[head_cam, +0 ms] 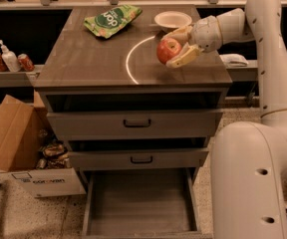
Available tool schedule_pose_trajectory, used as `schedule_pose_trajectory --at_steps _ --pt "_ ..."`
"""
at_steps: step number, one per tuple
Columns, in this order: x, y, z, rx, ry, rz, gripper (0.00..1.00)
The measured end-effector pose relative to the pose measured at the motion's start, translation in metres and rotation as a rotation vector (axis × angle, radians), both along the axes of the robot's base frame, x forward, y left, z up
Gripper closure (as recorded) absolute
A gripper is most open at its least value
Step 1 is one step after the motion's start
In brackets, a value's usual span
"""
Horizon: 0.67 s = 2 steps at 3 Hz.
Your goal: Pick apple from bottom drawer and place on counter
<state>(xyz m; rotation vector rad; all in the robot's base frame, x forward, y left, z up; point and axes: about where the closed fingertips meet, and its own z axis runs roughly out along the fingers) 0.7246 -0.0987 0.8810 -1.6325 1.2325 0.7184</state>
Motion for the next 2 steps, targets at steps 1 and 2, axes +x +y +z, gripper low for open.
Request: schedule_pose_trajectory --at_steps 1,2 --pt "0.0123 -0.0008 0.0076 -0.019 -0.031 -0.046 1.0" --pt "0.0124 -0.0007 0.0075 -0.019 -0.031 -0.046 1.0"
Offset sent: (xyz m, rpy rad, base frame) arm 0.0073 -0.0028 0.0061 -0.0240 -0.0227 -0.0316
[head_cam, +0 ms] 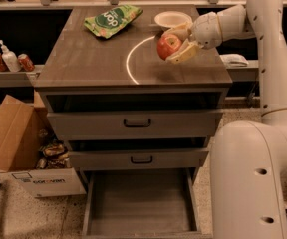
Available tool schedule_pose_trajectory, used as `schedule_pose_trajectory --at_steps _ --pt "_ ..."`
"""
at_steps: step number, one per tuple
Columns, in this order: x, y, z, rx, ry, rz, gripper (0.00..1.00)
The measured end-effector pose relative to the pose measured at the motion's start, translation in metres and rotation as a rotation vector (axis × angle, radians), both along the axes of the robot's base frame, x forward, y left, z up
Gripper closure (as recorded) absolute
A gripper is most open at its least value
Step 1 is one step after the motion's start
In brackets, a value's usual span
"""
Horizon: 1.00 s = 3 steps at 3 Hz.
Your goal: Pick apple from bottom drawer and place on counter
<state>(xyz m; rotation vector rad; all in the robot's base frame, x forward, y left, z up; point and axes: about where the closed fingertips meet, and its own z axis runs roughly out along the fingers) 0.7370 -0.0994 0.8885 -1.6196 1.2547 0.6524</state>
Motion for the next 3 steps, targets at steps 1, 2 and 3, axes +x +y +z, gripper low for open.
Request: schedule_pose_trajectory --at_steps 1,2,3 --pt "0.008 0.005 -0.006 -0.02 0.054 -0.049 1.0" --pt "0.013 0.01 -0.002 -0.012 0.141 -0.14 1.0" --pt "0.003 0.019 -0.003 -0.009 0.207 -0.195 1.0"
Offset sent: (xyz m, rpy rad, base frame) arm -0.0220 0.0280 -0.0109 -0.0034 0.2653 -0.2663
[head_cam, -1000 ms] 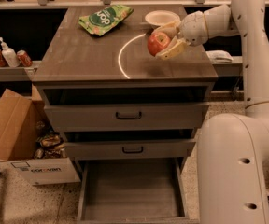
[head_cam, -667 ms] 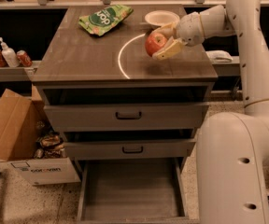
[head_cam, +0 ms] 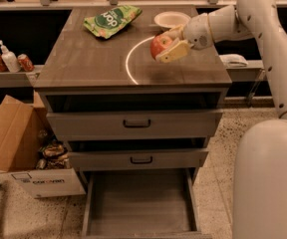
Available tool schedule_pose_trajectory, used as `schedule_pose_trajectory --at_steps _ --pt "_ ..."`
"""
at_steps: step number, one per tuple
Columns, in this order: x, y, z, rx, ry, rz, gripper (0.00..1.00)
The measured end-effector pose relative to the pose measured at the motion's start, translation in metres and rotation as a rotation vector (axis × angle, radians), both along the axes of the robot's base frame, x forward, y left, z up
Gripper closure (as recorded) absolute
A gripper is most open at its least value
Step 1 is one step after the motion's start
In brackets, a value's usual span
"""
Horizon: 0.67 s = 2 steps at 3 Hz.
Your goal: Pick apple from bottom drawer and place on counter
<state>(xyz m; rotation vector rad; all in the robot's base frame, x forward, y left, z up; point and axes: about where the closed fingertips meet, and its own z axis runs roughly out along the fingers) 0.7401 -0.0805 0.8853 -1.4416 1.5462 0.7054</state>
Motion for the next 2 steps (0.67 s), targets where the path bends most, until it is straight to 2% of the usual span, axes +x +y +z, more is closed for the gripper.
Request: schedule_pose_trajectory --at_steps 1,2 --pt "-0.01 0.011 -0.012 -0.013 0.059 -0.016 1.0" --pt "-0.014 0.02 -0.023 -0.062 0.107 -0.022 1.0"
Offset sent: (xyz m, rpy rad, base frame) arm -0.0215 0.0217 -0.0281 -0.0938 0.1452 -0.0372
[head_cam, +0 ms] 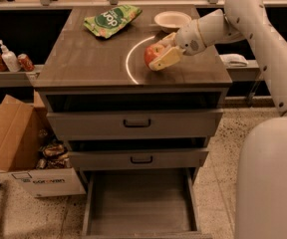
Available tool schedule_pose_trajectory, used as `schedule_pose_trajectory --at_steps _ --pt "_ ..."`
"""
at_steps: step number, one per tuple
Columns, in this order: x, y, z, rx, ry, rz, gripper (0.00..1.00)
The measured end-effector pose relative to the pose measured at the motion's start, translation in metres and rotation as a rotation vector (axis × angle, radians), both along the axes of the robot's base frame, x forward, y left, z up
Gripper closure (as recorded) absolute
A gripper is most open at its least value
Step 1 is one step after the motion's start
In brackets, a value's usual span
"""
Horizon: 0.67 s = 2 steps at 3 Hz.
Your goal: Pick apple from bottom drawer and place on counter
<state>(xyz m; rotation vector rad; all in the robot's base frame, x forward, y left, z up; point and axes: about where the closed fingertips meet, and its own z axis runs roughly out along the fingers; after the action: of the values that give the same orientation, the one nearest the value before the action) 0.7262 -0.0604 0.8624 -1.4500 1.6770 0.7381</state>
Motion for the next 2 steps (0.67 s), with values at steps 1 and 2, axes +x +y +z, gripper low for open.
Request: schedule_pose_trajectory --at_steps 1,2 --pt "0.003 0.0009 0.0013 -0.037 0.008 -0.007 1.0" --pt "0.0068 -0.0003 -0.0013 -0.054 0.016 -0.011 1.0"
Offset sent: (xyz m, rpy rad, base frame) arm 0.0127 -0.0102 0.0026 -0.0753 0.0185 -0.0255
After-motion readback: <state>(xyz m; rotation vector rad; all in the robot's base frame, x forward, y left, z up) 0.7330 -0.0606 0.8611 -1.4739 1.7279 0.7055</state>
